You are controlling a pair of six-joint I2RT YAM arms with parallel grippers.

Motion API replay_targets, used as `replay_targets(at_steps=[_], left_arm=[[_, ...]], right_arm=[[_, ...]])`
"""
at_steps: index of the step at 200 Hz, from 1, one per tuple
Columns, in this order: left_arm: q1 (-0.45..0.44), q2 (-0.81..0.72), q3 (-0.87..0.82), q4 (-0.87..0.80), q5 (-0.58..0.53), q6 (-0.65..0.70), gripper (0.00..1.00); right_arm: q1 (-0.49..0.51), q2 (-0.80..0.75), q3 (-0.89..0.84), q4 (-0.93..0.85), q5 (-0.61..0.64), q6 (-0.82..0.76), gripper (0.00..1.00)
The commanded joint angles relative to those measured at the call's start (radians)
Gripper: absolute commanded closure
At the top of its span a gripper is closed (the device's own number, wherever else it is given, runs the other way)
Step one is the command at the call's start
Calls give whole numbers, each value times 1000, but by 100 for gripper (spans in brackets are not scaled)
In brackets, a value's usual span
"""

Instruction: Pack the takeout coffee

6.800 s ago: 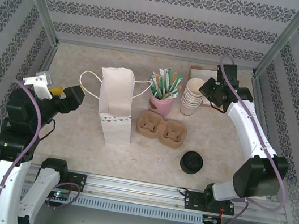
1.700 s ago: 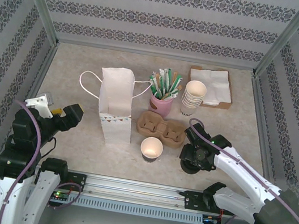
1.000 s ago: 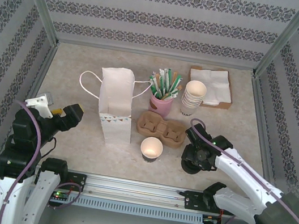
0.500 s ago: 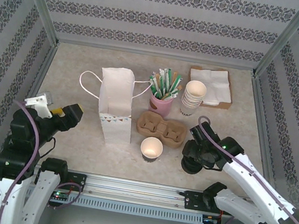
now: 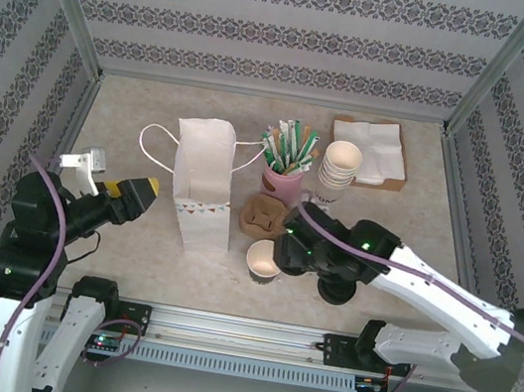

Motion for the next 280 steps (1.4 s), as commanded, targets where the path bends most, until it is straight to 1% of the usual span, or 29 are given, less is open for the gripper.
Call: replay_targets(at_steps=[1,46,77,132,197,280], left_arm=[[6,-11,-27,24,33,1,17],[6,-15,-41,18,32,15,16],[6,-18,-50,9,21,23,16],[6,-22,-65,11,12,29,15],[6,-24,-64,1,-1,38,15],[6,-30,-66,-3,-7,41,14]], right_arm=[[36,81,40,7,34,1,31],[39,186,39,117,-24,-7,31],[39,238,49,109,-54,0,31],[32,259,36,81,-79,3,31],[23,274,51,55,-43,-3,31],[14,282,21,94,-51,6,32]])
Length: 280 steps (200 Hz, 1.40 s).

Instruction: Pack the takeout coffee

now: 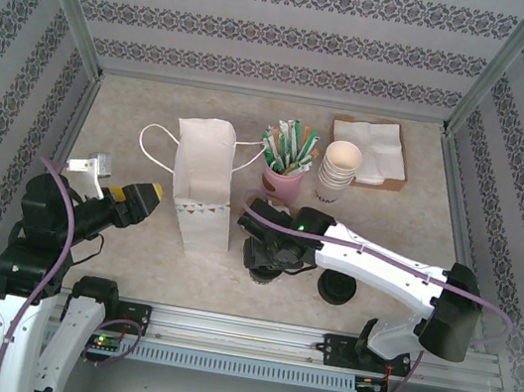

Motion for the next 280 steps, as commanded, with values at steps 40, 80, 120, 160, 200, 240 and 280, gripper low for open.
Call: replay_targets(at_steps=[40,80,120,160,200,240,280], left_arm=[[6,-15,-6,-1,-4,23,14],[6,-17,-9,-2,-8,26,14],[6,-18,-8,-8,-17,34,14],[6,-17,-7,-10,-21,37,14],[6,-21,-9,-15,-26,40,14],[6,-22,-9,-16,-31,42,14],[7,-23,-8,-19,-37,46,14]], right_arm=[[-7,7,-20,13,6,14,32],[-3,26,-38,0,-4,19,32],[6,44,-42,-21,7,22,32],[16,53,12,-60,45,8,33],[18,53,61,-104,75,-13,33],[9,43,26,-82,69,-9,32],[-1,32,-49,-15,24,15,32]])
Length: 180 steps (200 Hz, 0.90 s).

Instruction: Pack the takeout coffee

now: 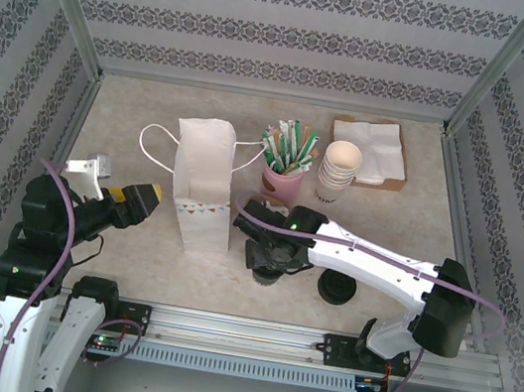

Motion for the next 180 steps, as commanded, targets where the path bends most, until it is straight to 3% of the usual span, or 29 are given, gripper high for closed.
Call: replay_targets(at_steps=[1,180], left_arm=[[7,-14,-4,-16,-17,29,14],[6,-8,-10,-11,-34,27,14]], right_arm=[[-7,-6,-61,17,-18,15,32],[29,32,-313,148,-170,129,34]])
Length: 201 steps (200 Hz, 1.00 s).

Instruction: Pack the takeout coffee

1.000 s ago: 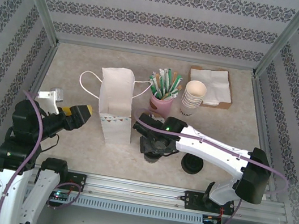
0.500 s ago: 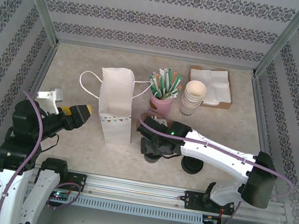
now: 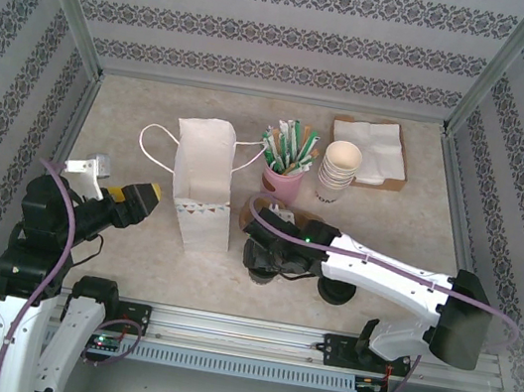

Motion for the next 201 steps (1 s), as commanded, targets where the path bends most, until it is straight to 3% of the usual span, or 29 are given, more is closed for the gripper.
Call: replay_targets(at_steps=[1,51,97,128,201], left_arm=[[6,-8,-9,-7,-14,24,14],[6,-6,-14,0,-19,25,14],[7,-4,-17,-3,-24,25,14],[6,-2,-12,-3,-28,24,14],[6,1,-2,2,-34,27,14]], right_arm=[[27,122,-142,-71,-148,37,34],[84,206,-84,-164,-23,25,33],[103,253,-101,-149,-21,41,33],[89,184,-117,-95,-59,53,33],[1,9,2,-176,6,26,34]])
